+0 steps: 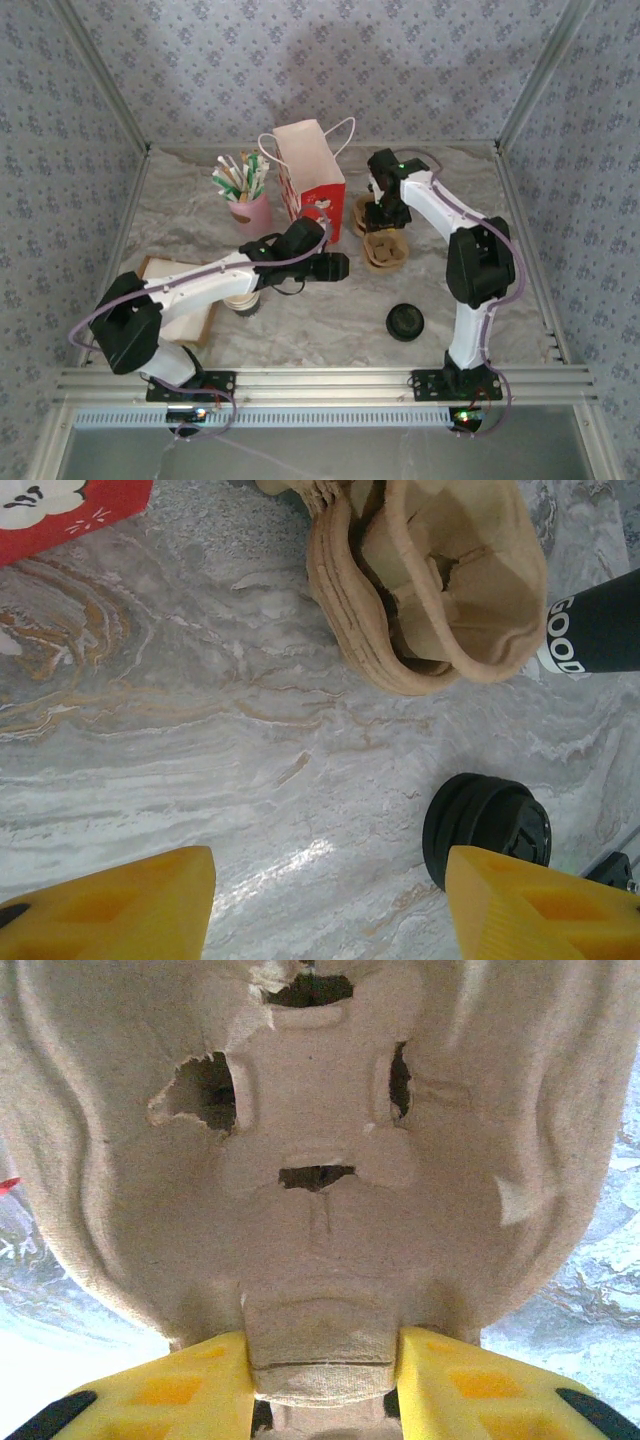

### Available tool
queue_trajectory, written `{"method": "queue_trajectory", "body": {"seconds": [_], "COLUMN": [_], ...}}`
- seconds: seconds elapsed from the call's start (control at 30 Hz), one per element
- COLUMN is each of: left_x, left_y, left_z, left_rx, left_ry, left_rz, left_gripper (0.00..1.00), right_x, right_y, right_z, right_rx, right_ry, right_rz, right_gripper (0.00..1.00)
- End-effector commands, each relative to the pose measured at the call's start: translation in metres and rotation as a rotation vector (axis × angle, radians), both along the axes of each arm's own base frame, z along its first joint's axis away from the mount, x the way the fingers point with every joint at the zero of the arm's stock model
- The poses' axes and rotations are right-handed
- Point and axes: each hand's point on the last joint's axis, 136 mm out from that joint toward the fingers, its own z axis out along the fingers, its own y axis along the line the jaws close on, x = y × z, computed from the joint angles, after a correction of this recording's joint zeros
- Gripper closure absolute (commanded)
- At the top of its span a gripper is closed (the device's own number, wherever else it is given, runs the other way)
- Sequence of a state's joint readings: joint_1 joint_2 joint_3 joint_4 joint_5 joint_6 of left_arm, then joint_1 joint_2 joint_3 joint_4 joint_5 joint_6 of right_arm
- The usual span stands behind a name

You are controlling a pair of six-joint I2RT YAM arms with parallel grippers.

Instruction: Pack the takeout coffee

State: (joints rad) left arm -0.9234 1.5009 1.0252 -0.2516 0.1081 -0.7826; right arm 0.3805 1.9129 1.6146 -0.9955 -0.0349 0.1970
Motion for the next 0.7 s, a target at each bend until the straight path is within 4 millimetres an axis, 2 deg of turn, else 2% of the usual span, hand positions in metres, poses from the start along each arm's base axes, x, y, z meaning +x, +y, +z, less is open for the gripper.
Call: {"method": "queue_trajectory", "body": {"seconds": [0.0,0.2,0.3,0.43,0.57,0.67], "left_x": [0.002,0.001,-0.001,-0.002,0.001,0.007], "left_y": [-0.007,0.001,0.012,0.037,0.071,0.101], "left_z": [0.001,0.02,0.041,0.078,0.111,0.13], "left_rx": [-0.025,-0.021,0.008,0.047,0.129,0.186], "left_ry": [-0.005,-0.046,-0.098,-0.177,-0.246,-0.256], "left_rz": [0.006,0.015,0.025,0.062,0.117,0.164], "left_gripper": [0.38,0.38,0.35,0.25,0.01,0.0], "right_x": [-0.01,-0.012,-0.015,-0.022,-0.03,-0.038], "right_y": [-0.003,-0.005,-0.005,-0.006,-0.007,-0.007], "right_z": [0.009,0.027,0.037,0.054,0.076,0.095], "right_rx": [0.02,0.046,0.057,0.091,0.135,0.171], "right_ry": [0.009,-0.027,-0.048,-0.087,-0.138,-0.177], "right_rz": [-0.001,-0.004,-0.003,-0.011,-0.021,-0.022], "right_gripper": [0.59,0.59,0.59,0.59,0.58,0.57]}}
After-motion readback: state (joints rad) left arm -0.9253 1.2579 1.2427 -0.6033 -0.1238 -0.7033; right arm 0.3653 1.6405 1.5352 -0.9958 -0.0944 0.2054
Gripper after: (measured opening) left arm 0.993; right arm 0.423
